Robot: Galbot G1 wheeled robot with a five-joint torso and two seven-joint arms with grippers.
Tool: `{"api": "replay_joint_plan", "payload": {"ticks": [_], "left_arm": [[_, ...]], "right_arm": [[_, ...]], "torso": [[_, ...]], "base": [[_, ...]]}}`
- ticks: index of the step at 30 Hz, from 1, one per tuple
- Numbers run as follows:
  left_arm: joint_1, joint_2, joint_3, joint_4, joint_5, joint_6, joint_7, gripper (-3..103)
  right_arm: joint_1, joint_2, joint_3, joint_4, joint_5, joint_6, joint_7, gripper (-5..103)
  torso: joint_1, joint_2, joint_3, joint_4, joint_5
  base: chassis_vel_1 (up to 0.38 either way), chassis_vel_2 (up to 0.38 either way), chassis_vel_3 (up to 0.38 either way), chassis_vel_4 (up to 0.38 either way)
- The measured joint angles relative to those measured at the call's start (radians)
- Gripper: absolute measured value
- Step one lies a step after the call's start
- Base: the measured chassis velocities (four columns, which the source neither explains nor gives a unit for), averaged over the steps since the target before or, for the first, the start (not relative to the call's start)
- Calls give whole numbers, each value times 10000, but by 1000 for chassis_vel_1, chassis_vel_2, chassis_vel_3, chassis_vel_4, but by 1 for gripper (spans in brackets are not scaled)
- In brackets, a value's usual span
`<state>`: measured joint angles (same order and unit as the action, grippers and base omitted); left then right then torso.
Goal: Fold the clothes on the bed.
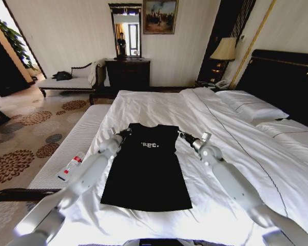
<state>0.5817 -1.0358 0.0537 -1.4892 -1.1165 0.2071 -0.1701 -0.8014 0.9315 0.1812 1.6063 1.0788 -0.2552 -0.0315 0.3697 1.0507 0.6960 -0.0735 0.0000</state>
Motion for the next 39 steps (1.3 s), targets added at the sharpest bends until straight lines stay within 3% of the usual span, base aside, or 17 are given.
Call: {"api": "replay_joint_plan", "payload": {"ticks": [13, 22, 27, 39], "left_arm": [[3139, 1337, -1195, -2989, 209, -9, -254, 1], [4328, 1635, -1457, -3949, 633, -47, -289, 1], [5094, 1887, -1724, -4438, 948, -84, -294, 1], [6725, 2011, -2328, -5026, 1659, -158, -88, 1]], "right_arm": [[-2766, -331, 1228, 2440, -461, 47, 176, 1], [-4334, -346, 1837, 3437, -712, 76, 167, 1], [-5502, -254, 2079, 3928, -1358, 341, -56, 1], [-6790, 108, 2241, 4496, -2044, 447, -138, 1]], "torso": [[2, -2, 0, 3, -1], [2, -2, 1, 1, 0], [1, -1, 0, 3, -1], [3, -3, 0, 3, 0]], "base": [[0, 0, 0, 0], [0, 0, 0, 0], [0, 0, 0, 0], [0, 0, 0, 0]]}}
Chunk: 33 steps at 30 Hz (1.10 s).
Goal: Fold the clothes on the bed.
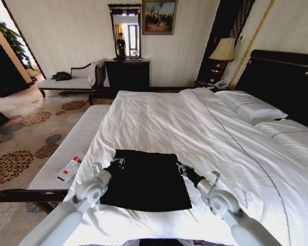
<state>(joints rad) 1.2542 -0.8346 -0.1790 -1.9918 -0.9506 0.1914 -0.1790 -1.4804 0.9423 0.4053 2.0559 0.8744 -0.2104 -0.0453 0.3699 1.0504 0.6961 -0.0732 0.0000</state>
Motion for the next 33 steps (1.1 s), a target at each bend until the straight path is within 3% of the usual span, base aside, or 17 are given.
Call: {"api": "replay_joint_plan", "payload": {"ticks": [8, 33], "left_arm": [[1253, -220, -327, -93, 757, -88, 180, 1], [2649, -473, -1131, -616, 1311, -150, 417, 1]], "right_arm": [[-1021, 321, -13, 121, -956, 325, -160, 1], [-2314, 567, 94, 260, -2055, 924, -343, 1]], "torso": [[0, 1, 1, -1, 0], [0, 1, 1, 0, 1]], "base": [[0, 0, 0, 0], [0, 0, 0, 0]]}}
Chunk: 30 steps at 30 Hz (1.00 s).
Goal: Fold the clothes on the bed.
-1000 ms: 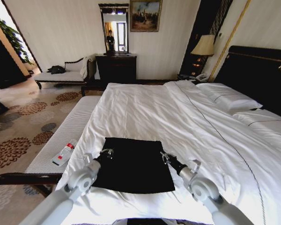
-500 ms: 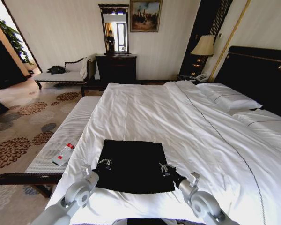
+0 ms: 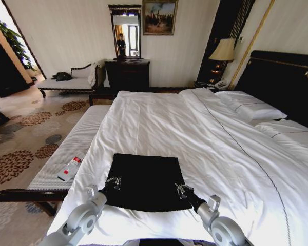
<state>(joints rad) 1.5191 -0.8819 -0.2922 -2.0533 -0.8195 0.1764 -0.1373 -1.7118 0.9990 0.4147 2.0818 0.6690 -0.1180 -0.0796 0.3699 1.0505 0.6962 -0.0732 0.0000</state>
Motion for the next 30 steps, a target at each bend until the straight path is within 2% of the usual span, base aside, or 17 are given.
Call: {"api": "replay_joint_plan", "payload": {"ticks": [30], "left_arm": [[548, 204, -242, 49, 377, -90, 287, 1]], "right_arm": [[-873, 38, 45, -131, -683, 598, -213, 1]], "torso": [[1, 0, 0, 0, 0]], "base": [[0, 0, 0, 0]]}}
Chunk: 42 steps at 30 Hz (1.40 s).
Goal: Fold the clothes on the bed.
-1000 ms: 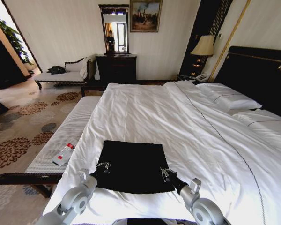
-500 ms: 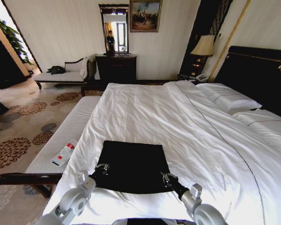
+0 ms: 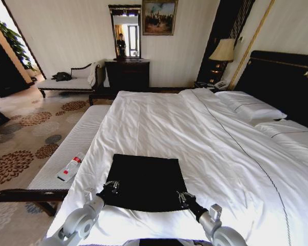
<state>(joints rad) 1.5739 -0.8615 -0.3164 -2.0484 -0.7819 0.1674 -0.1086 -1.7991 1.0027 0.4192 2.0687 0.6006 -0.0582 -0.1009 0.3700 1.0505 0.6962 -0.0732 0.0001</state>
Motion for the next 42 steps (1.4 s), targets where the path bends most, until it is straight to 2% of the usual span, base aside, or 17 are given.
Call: {"api": "replay_joint_plan", "payload": {"ticks": [8, 18, 30, 33, 34, 35, 36, 39, 40, 42], "left_arm": [[52, 41, 101, 27, 84, -1, -15, 1], [507, 480, -503, -478, -186, -3, 32, 1], [863, 207, -541, -340, 67, -68, 189, 1], [898, 151, -472, -299, 69, 13, -52, -1], [906, 140, -466, -304, 41, 53, -130, 3], [906, 140, -466, -304, 41, 53, -130, 3], [925, 138, -465, -327, 10, 103, -209, 3], [1093, 170, -547, -432, -2, 231, -334, 19], [1093, 170, -547, -432, -2, 231, -334, 19], [1316, 148, -674, -490, 88, 272, -362, 30]], "right_arm": [[-95, -15, 29, 53, -28, 66, 29, 1], [-418, -61, 173, 441, -35, 66, 75, 1], [-605, -24, 164, 354, -224, 115, 68, 1], [-650, -8, 132, 346, -311, 118, 69, -2], [-672, -3, 128, 345, -343, 118, 69, -2], [-672, -3, 128, 345, -343, 118, 69, -2], [-711, -2, 128, 346, -367, 117, 67, 3], [-869, -43, 146, 372, -461, 340, 0, 19], [-869, -43, 146, 372, -461, 340, 0, 19], [-1012, -120, 221, 450, -523, 453, -103, 30]], "torso": [[0, 0, 0, 0, -1], [-1, 0, 0, 0, 0], [-1, 0, 0, 0, 0], [0, 0, 0, 0, 0], [-1, 0, 0, 0, 0], [-1, 0, 0, 0, 0], [0, 1, 0, 0, -1], [-1, 0, 0, -1, 0], [-1, 0, 0, -1, 0], [-1, 0, 0, 0, 0]], "base": [[0, 0, 0, 0], [0, 0, 0, 0], [0, 0, 0, 0], [0, 0, 0, 0], [0, 0, 0, 0], [0, 0, 0, 0], [0, 0, 0, 0], [0, 0, 0, 0], [0, 0, 0, 0], [0, 0, 0, 0]]}}
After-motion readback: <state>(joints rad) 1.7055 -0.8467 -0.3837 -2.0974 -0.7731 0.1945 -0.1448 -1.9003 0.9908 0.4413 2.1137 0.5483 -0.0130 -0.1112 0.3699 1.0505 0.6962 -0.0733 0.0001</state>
